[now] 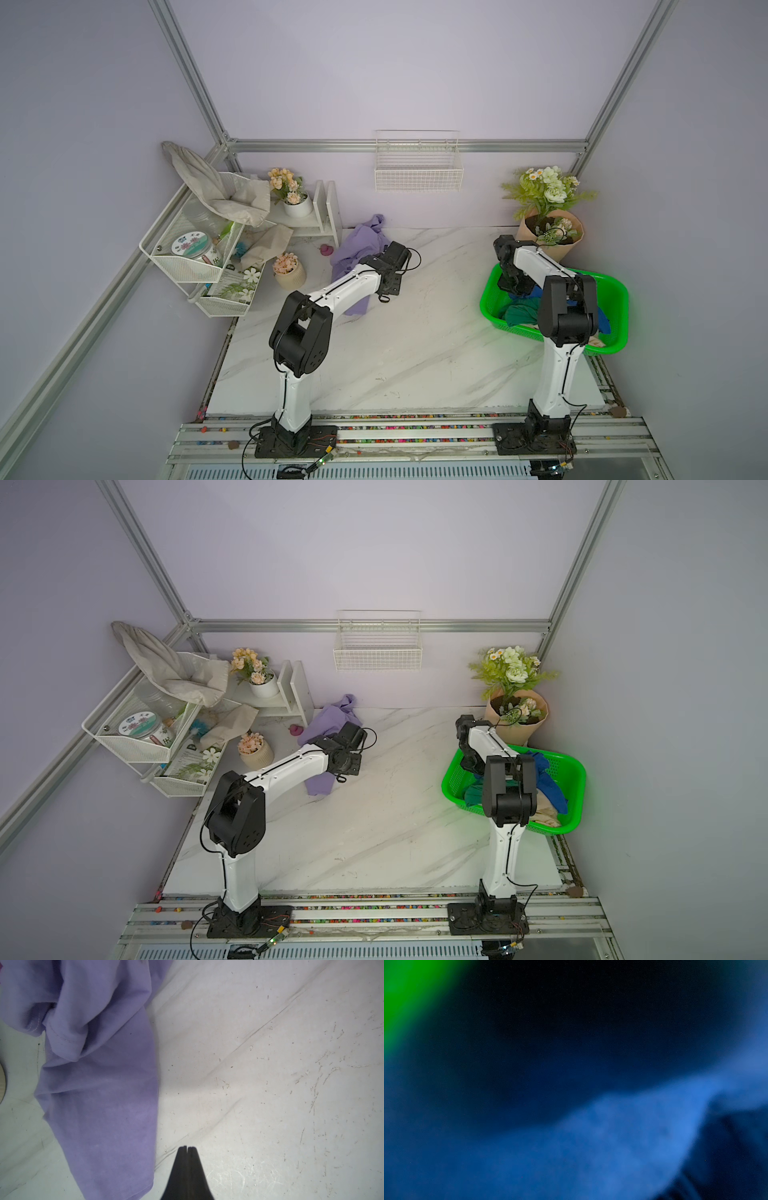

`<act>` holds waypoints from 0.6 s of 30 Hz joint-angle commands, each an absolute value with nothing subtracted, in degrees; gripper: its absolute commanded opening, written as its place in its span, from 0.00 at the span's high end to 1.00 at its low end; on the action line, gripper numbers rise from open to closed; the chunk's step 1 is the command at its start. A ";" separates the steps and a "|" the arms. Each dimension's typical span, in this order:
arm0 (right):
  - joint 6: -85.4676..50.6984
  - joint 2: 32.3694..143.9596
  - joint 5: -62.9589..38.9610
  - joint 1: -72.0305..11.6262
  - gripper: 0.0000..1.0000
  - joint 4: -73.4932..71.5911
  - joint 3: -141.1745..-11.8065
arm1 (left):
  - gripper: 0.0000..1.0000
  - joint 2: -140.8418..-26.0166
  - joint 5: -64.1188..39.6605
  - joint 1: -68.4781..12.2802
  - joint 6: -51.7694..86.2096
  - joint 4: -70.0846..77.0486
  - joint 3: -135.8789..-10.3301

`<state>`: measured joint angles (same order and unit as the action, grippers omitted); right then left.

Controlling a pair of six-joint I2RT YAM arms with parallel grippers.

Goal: Fold and stack t-shirts
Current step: Move the T-shirt to the center of the board.

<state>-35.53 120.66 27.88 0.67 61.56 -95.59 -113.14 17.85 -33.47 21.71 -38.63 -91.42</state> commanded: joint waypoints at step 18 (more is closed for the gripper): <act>-51.93 91.60 46.65 -6.44 1.00 72.31 -78.47 | 1.00 -114.21 17.98 -33.83 20.17 -38.48 -98.10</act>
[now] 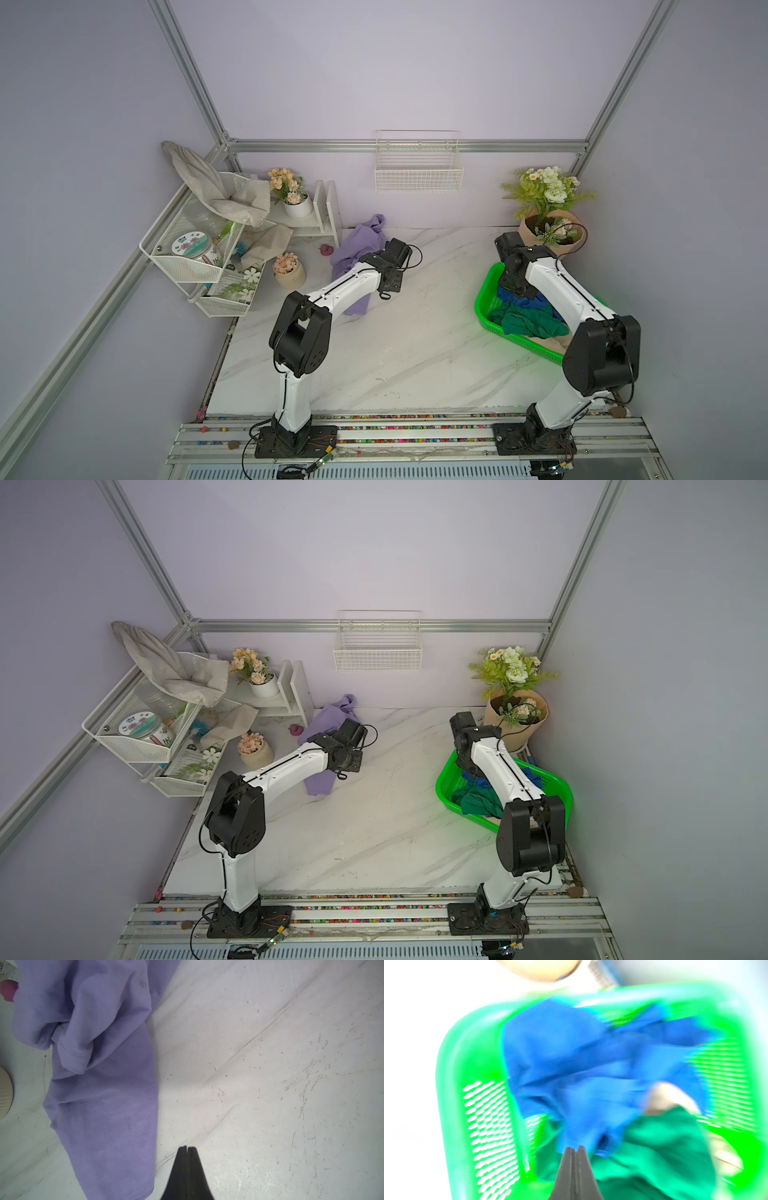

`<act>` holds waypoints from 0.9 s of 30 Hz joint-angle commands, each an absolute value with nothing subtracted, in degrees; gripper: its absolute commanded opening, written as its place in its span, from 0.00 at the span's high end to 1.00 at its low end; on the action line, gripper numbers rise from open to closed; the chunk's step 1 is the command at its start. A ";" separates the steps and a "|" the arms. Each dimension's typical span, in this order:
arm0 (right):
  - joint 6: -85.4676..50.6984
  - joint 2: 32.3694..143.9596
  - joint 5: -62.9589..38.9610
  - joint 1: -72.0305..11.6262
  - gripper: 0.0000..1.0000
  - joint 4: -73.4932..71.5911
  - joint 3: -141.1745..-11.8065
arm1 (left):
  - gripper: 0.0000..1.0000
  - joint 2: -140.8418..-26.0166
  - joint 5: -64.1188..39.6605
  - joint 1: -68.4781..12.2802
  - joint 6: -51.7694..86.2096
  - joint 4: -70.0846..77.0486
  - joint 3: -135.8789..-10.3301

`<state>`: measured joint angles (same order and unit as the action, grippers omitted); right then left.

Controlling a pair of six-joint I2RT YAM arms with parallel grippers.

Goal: Fold and stack t-shirts
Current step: Move the T-shirt to the center of the board.

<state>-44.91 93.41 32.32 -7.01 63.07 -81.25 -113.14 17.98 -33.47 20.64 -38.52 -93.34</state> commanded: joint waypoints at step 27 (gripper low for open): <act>-50.40 93.63 -12.85 -6.06 1.00 56.85 -66.81 | 1.00 -111.80 17.61 -33.71 20.37 -36.79 -92.08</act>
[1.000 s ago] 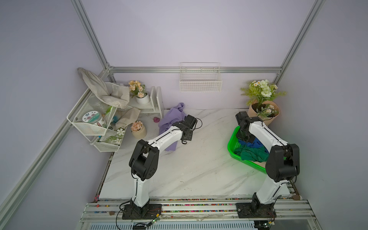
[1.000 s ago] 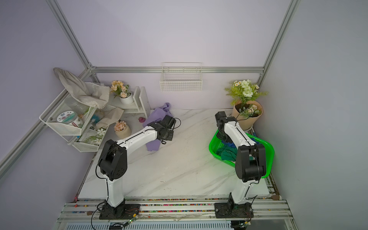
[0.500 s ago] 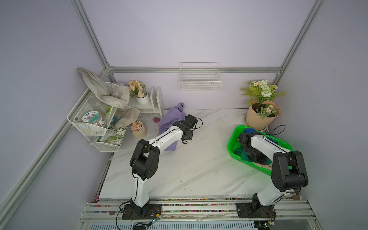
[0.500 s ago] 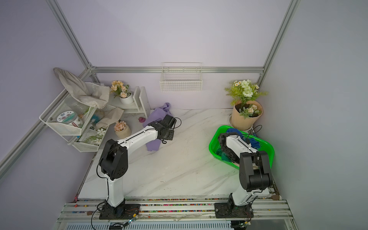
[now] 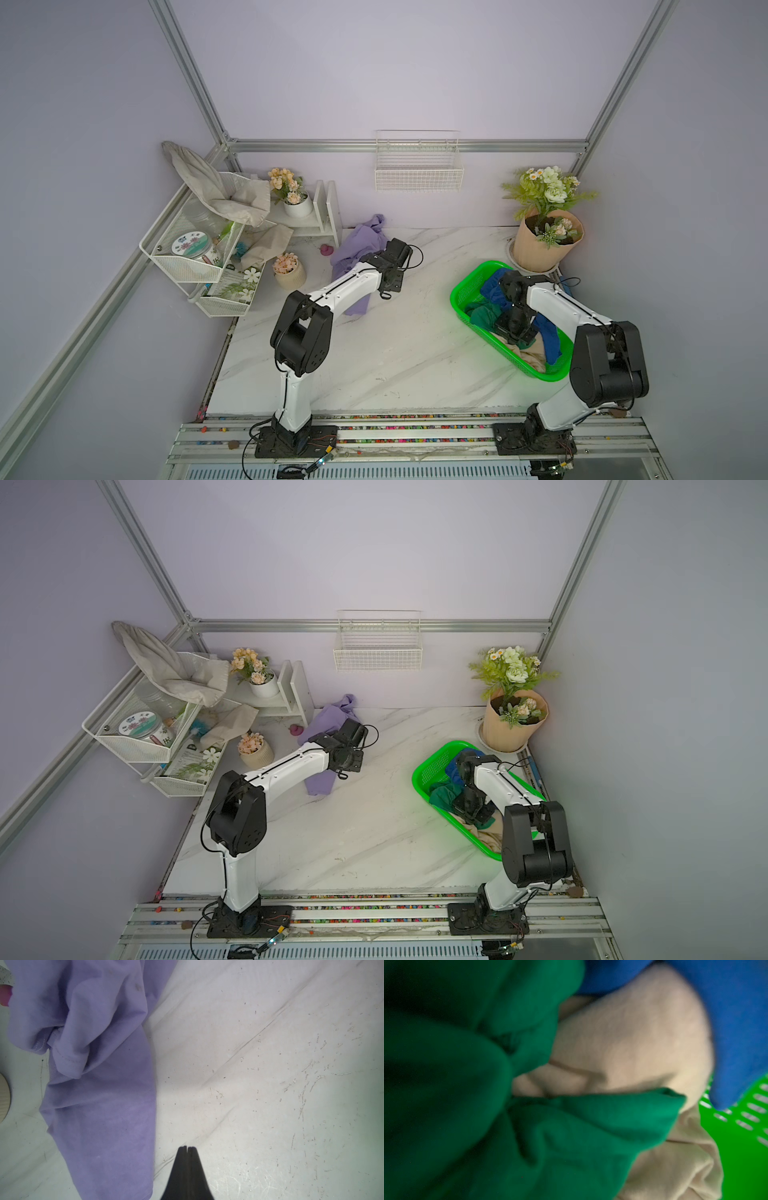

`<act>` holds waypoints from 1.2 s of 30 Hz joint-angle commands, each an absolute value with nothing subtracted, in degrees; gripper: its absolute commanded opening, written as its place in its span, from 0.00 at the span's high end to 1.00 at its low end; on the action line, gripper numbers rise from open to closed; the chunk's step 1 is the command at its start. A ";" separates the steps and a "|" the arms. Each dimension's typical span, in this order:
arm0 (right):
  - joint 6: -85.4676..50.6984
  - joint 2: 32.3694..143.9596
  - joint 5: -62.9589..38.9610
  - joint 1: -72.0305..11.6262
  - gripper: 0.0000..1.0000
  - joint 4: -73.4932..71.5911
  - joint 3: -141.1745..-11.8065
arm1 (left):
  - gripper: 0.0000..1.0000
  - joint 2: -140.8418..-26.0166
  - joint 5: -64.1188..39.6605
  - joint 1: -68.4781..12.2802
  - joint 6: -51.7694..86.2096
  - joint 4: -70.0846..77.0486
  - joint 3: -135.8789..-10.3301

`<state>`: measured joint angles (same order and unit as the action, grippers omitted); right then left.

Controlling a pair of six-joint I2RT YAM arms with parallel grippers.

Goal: Fold and stack t-shirts
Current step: Move the T-shirt to the center of the board.

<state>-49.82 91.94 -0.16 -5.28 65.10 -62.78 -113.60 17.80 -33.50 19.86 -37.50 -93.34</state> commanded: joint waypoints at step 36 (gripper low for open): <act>-35.04 128.55 6.77 -18.60 1.00 60.81 -117.50 | 1.00 -109.82 15.68 -35.00 22.48 -35.61 -88.86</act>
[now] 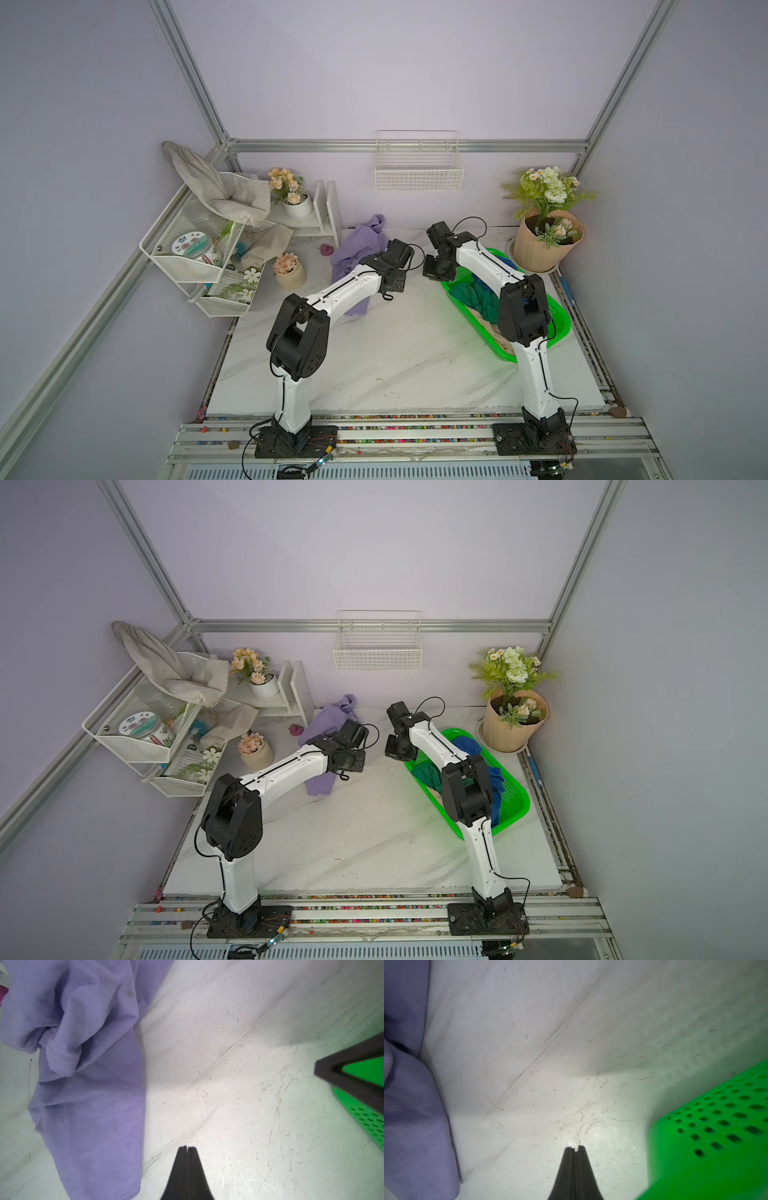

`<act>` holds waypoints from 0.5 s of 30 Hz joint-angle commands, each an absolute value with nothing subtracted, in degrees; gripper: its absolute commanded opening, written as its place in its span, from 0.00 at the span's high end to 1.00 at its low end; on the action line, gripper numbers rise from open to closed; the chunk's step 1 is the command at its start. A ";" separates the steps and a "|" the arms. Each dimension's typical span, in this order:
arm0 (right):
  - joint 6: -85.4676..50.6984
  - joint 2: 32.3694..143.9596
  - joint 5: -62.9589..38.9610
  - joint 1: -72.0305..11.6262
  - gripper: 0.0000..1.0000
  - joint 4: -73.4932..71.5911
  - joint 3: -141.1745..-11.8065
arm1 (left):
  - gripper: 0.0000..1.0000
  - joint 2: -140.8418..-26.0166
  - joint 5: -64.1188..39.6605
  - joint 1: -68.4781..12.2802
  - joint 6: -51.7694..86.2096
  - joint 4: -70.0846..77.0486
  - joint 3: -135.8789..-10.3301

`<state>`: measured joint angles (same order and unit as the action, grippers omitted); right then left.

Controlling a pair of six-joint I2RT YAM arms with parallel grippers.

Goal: Fold and stack t-shirts
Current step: Move the T-shirt to the center of the board.

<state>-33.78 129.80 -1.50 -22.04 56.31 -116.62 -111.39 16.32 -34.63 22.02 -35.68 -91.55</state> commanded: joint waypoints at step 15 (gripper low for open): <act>-39.18 114.35 31.81 -13.46 1.00 62.55 -92.00 | 1.00 -109.97 17.24 -35.16 21.01 -34.98 -90.07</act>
<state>-37.26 118.74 22.72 -13.98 59.92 -96.90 -111.37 16.40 -34.89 21.82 -35.55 -91.55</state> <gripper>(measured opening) 0.070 0.043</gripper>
